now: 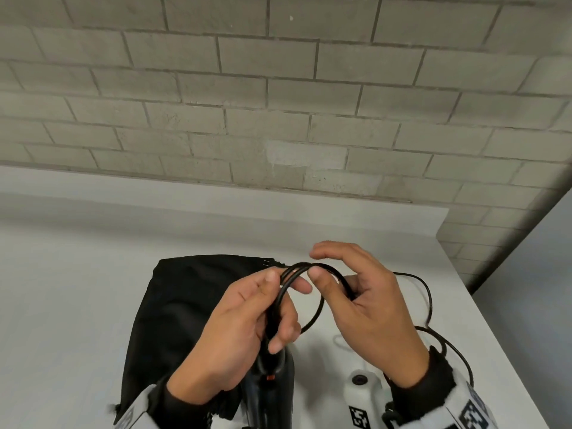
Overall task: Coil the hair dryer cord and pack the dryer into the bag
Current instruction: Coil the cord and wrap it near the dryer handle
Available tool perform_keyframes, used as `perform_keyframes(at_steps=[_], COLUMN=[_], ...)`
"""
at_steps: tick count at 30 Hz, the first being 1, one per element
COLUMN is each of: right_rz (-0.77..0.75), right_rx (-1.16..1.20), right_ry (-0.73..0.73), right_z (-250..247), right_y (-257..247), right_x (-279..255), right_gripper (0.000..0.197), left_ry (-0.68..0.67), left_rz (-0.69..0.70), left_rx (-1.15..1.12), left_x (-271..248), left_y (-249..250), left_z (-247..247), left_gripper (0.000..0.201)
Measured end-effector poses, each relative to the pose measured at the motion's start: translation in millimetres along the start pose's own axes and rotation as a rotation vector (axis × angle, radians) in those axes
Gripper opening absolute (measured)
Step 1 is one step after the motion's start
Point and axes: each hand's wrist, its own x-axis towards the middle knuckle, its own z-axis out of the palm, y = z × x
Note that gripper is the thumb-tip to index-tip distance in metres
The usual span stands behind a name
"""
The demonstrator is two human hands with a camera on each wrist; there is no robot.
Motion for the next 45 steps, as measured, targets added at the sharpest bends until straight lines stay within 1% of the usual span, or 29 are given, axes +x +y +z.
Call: perform_keyframes(at_steps=[2,5,9,14,19,24,31,34,36,38,39,42,45], right_rz=[0.059,0.058,0.07,0.106,0.12,0.144,0.099,0.134,0.173,0.209,0.221,0.234,0.184], right_rx=[0.016,0.065,0.091,0.104,0.123,0.118,0.068,0.06,0.011,-0.096,-0.165,-0.257,-0.38], right_ry=[-0.041,-0.08,-0.037,0.041,0.035,-0.062,0.005,-0.024,-0.114,-0.228,-0.278,-0.378,-0.352], right_z=[3.0,6.9,8.8,9.8,11.2,6.9,12.5,14.8,15.1,11.0,6.9,-9.1,-25.8], right_y=[1.2,-0.3,-2.0,-1.1,-0.8,-0.5,1.8,4.6,11.0,22.8,29.6,51.8,77.4], right_x=[0.0,0.9,0.9,2.2,-0.2,0.6,0.2,-0.2,-3.8,-12.7,-18.9,-40.6,-62.1], right_gripper=[0.018,0.014,0.015,0.015,0.014,0.017,0.017,0.019,0.031,0.044,0.047,0.042,0.038], left_ry=[-0.039,-0.059,-0.068,-0.048,-0.068,-0.083,-0.078,-0.034,0.022,0.088,0.128,0.239,0.305], left_rz=[0.001,0.0,0.021,0.055,0.052,0.07,0.083,0.102,0.129,0.152,0.161,0.184,0.197], left_rx=[-0.016,-0.033,0.004,0.008,-0.039,-0.066,-0.084,-0.088,-0.103,-0.12,-0.131,-0.169,-0.196], left_x=[0.2,0.2,0.1,-0.2,0.3,-0.1,-0.1,0.4,0.0,-0.7,-1.1,-2.1,-2.5], left_y=[-0.4,-1.9,-4.1,-8.0,-9.1,-9.5,-12.1,-13.5,-14.4,-13.4,-12.5,-9.7,-8.5], left_z=[-1.0,-2.3,-3.8,-5.1,-4.8,-5.3,-1.5,-0.5,-1.1,-4.5,-7.3,-18.2,-25.8], left_gripper=[0.049,0.046,0.048,0.043,0.043,0.04,0.037,0.036,0.036,0.036,0.036,0.036,0.031])
